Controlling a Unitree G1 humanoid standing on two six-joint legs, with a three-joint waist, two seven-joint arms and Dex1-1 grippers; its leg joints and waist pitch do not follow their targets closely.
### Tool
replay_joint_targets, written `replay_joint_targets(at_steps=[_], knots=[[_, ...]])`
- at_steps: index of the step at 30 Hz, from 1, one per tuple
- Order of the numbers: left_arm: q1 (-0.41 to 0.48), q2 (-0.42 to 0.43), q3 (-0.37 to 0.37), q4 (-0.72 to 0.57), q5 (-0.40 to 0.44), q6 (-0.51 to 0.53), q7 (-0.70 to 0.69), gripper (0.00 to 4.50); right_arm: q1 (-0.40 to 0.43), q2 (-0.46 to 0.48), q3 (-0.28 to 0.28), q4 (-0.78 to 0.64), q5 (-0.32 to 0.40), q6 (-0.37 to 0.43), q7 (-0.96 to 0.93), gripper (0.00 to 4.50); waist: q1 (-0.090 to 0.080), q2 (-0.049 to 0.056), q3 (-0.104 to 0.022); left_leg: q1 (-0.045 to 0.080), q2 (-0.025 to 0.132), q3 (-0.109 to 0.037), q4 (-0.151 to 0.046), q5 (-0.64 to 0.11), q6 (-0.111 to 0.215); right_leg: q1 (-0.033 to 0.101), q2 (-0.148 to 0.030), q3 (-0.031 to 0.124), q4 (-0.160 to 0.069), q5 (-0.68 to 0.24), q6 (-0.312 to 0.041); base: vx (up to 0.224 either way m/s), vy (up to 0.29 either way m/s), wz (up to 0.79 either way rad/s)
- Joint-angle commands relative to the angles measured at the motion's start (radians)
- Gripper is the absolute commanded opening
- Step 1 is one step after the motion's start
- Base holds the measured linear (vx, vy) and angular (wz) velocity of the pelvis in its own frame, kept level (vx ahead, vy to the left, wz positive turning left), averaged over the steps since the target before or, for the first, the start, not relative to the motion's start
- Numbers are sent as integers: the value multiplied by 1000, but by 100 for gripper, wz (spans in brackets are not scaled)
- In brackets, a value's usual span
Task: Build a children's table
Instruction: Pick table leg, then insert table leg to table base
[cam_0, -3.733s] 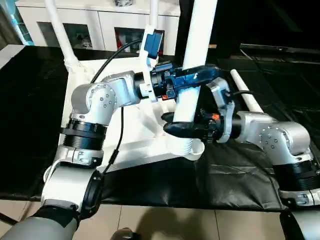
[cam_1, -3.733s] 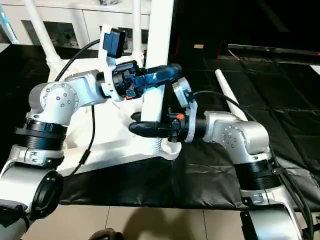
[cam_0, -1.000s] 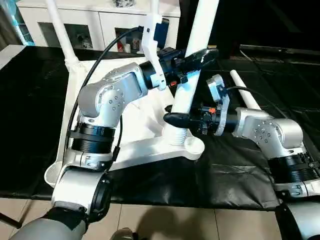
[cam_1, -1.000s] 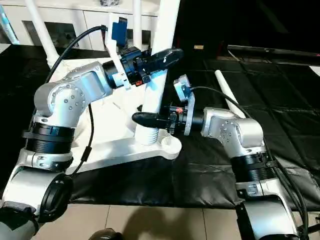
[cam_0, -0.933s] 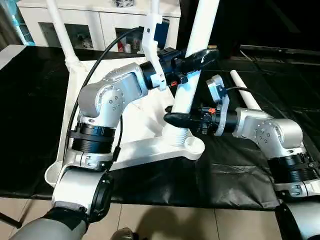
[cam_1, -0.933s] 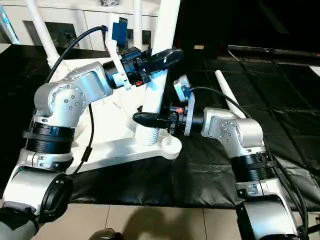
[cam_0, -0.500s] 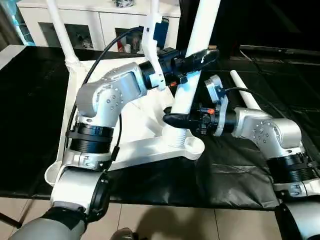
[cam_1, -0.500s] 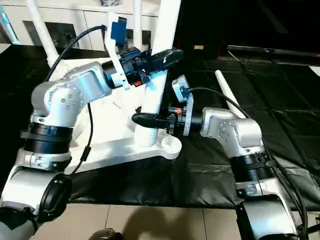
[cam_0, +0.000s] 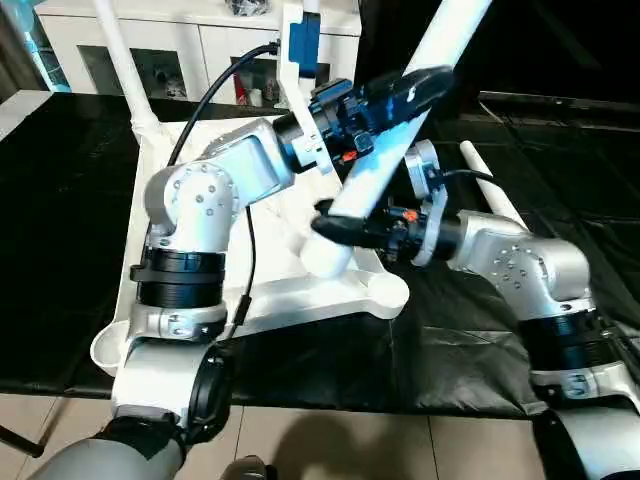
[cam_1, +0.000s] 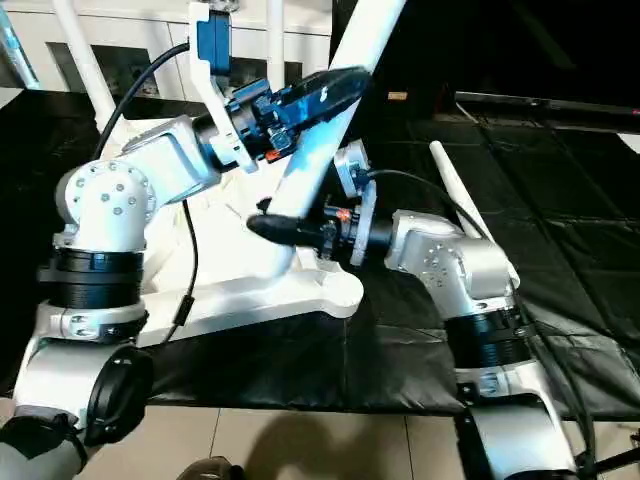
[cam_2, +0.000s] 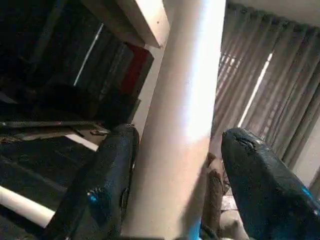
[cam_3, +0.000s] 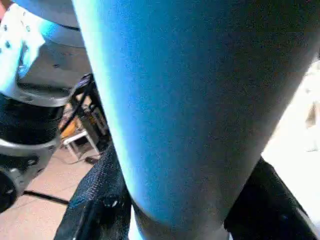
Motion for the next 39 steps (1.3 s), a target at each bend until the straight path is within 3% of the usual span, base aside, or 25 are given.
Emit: replay_joint_targets(at_steps=[1,5,8,11,13,14,15,16,19,22,24,31,36,39], knots=[[-59,-11,14,-39,-43,-9,-13,297,24,0,-25,38,-21,4,-57,196,-2,-5,-87,23,62,-33,-63,-112,4,56,-103,59,-79,-215,-157,0,0,0],[-62,6,51,-37,-60,-20,-11,297,35,13,-43,44,-38,-20,-107,195,0,-5,-88,26,63,-33,-62,-108,-2,55,-103,58,-77,-208,-170,0,0,0],[-43,72,85,-39,-64,-23,-32,297,55,18,-52,84,-113,-111,-200,194,-6,-7,-85,21,61,-33,-65,-111,-8,56,-102,58,-76,-211,-165,0,0,0],[31,190,-11,-48,69,-64,-101,297,78,13,-66,117,-183,-208,-287,193,-15,-2,-82,30,60,-32,-70,-142,-33,50,-99,62,-84,-291,-110,0,0,0],[68,230,-71,-44,137,-94,-123,297,85,15,-77,112,-197,-223,-324,193,-16,2,-82,32,64,-36,-75,-147,-39,48,-99,63,-84,-285,-103,0,0,0],[84,244,-94,-42,163,-111,-131,297,89,16,-81,106,-199,-225,-333,193,-20,1,-82,32,64,-34,-75,-149,-41,49,-97,62,-81,-277,-106,0,0,0],[156,294,-184,-33,258,-165,-158,297,107,19,-96,78,-208,-225,-379,193,-22,3,-83,34,66,-34,-75,-153,-42,47,-98,64,-78,-256,-118,0,0,0],[156,294,-184,-33,258,-165,-158,297,107,19,-96,78,-208,-225,-379,193,-19,3,-83,36,68,-36,-78,-151,-42,47,-100,64,-79,-253,-118,0,0,0],[272,356,-331,-26,385,-270,-203,297,158,22,-85,12,-234,-255,-410,193,-21,5,-85,30,67,-36,-78,-136,-40,50,-100,66,-73,-209,-112,0,0,0],[327,391,-440,-16,438,-305,-218,297,198,43,-79,-30,-245,-275,-432,193,-28,6,-84,31,64,-34,-80,-164,-45,49,-98,66,-75,-229,-117,0,0,0],[344,403,-492,-4,465,-306,-210,297,218,49,-69,-45,-257,-287,-440,193,-31,12,-82,32,65,-35,-81,-191,-52,48,-102,66,-79,-255,-129,0,0,0],[406,403,-558,24,548,-355,-261,280,266,48,-51,-86,-271,-313,-451,193,-42,12,-76,37,65,-38,-85,-258,-60,47,-103,67,-92,-342,-121,0,0,0],[402,410,-600,100,623,-392,-224,235,294,48,-30,-118,-291,-318,-457,193,-47,10,-76,36,64,-38,-85,-254,-52,45,-99,67,-91,-323,-120,0,0,0],[393,412,-604,125,626,-395,-209,216,299,49,-19,-117,-313,-342,-462,193,-49,10,-78,36,66,-40,-84,-253,-54,46,-103,67,-89,-323,-126,0,0,0]])
